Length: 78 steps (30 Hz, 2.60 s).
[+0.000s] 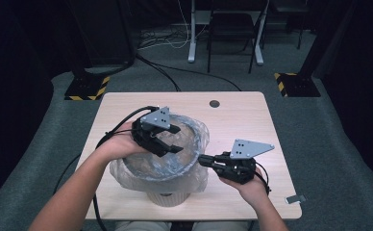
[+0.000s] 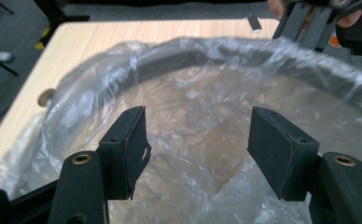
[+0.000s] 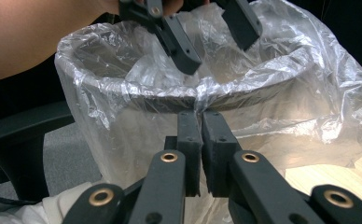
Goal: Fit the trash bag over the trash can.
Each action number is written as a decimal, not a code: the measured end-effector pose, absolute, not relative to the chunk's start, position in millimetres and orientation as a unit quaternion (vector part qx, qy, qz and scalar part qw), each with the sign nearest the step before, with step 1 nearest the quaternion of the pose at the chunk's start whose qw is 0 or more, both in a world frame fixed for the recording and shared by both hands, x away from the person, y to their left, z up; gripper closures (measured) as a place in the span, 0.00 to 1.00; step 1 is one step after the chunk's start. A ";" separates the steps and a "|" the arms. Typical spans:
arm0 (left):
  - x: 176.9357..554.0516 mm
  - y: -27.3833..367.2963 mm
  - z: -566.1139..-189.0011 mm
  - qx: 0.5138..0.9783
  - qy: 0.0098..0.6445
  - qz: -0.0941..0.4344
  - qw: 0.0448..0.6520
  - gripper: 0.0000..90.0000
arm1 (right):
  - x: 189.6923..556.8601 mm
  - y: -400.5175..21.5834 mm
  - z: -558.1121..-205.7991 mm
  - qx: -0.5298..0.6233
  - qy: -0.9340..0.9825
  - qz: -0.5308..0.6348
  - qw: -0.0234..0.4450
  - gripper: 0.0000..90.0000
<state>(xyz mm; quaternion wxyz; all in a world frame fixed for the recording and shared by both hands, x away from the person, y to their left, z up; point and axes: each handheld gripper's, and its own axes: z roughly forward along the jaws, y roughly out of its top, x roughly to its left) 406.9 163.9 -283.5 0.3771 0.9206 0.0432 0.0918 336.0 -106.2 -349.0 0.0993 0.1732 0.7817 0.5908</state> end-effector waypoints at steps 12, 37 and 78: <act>412.6 148.3 -302.0 0.944 0.045 0.069 0.320 0.44 | 335.3 -107.4 -351.9 0.173 0.778 0.596 0.099 0.98; 410.1 148.8 -289.7 0.946 0.052 0.084 0.309 0.44 | 335.6 -105.9 -352.2 0.174 0.781 0.590 0.107 0.97; 409.9 196.3 -303.4 0.960 0.065 0.066 0.263 0.45 | 335.8 -106.3 -357.4 0.179 0.782 0.587 0.109 0.95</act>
